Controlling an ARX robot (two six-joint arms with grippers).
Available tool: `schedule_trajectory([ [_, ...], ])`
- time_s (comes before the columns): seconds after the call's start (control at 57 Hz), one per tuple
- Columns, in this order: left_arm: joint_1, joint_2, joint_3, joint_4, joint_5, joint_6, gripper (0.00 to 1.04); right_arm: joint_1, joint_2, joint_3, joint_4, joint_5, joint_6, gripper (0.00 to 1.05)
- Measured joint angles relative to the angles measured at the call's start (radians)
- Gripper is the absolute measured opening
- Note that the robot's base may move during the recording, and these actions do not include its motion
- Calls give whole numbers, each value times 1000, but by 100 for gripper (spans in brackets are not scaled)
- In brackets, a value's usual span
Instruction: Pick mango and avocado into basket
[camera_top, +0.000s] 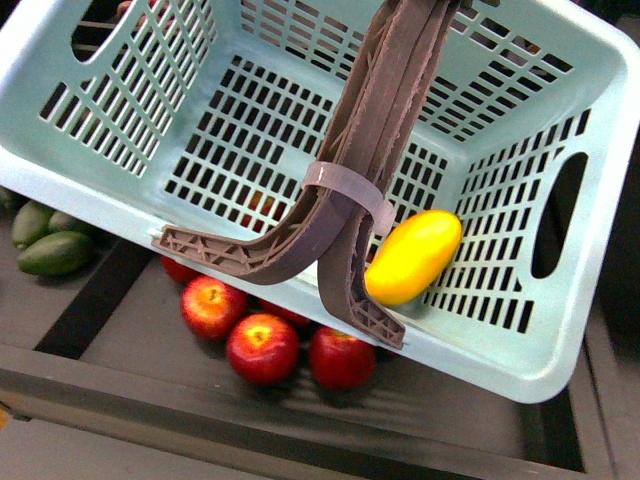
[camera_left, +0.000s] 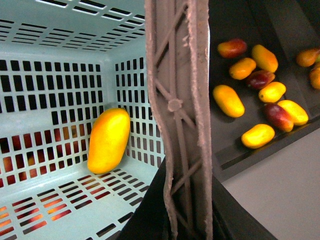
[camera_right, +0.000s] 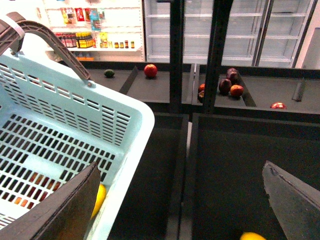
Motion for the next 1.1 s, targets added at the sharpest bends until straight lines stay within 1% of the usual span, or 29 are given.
schedule_trajectory([
  [1.104,3,0,-1,0,4,6,10,0,-1,-1,-1,-3,0,97],
])
